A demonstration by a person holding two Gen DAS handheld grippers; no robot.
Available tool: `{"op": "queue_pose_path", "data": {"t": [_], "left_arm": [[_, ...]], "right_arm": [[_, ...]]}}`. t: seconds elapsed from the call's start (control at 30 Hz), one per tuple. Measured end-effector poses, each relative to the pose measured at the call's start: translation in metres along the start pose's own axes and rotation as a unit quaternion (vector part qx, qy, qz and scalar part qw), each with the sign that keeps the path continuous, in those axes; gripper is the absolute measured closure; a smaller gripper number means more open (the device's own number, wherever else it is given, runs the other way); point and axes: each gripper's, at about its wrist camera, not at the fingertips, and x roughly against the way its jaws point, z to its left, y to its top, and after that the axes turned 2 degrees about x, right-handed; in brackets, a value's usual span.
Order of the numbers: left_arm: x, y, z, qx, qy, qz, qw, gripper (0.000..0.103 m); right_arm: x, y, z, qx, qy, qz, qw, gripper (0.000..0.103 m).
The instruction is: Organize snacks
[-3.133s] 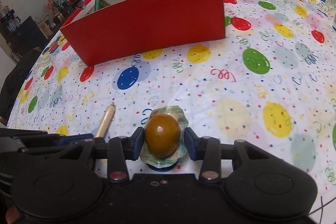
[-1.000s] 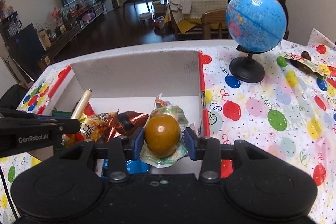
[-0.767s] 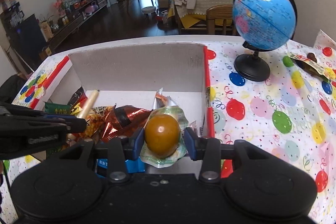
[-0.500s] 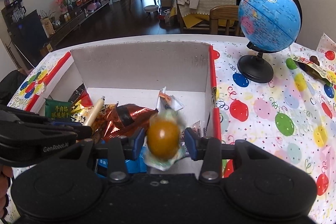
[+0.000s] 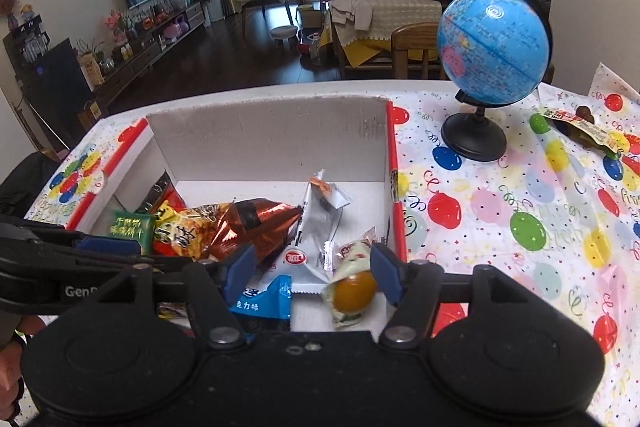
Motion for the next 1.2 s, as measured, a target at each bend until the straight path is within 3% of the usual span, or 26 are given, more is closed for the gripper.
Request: {"op": "queue_pose_path", "data": {"t": [0.4, 0.6, 0.7, 0.77, 0.97, 1.07, 1.2], "left_arm": [[0.057, -0.018, 0.001, -0.007, -0.005, -0.044, 0.9990, 0.040], [0.086, -0.034, 0.009, -0.008, -0.010, -0.064, 0.9979, 0.036], [0.100, -0.044, 0.013, -0.006, -0.010, -0.071, 0.9974, 0.034], [0.108, -0.051, 0.017, -0.002, -0.010, -0.073, 0.9973, 0.029], [0.134, -0.075, 0.029, 0.005, -0.010, -0.085, 0.9963, 0.028], [0.146, -0.085, 0.033, 0.005, -0.002, -0.094, 0.9955, 0.020], [0.160, -0.099, 0.040, 0.006, 0.002, -0.103, 0.9946, 0.020]], "right_arm": [[0.054, -0.009, 0.012, -0.007, 0.009, -0.050, 0.999, 0.017], [0.082, -0.018, 0.028, 0.001, 0.019, -0.076, 0.997, 0.013], [0.098, -0.025, 0.036, 0.002, 0.019, -0.095, 0.995, 0.003], [0.107, -0.030, 0.041, 0.005, 0.018, -0.107, 0.994, 0.002], [0.126, -0.044, 0.053, -0.002, 0.012, -0.118, 0.993, 0.000], [0.136, -0.053, 0.059, -0.010, 0.008, -0.122, 0.992, 0.000], [0.148, -0.064, 0.067, -0.016, 0.003, -0.126, 0.992, 0.000]]}}
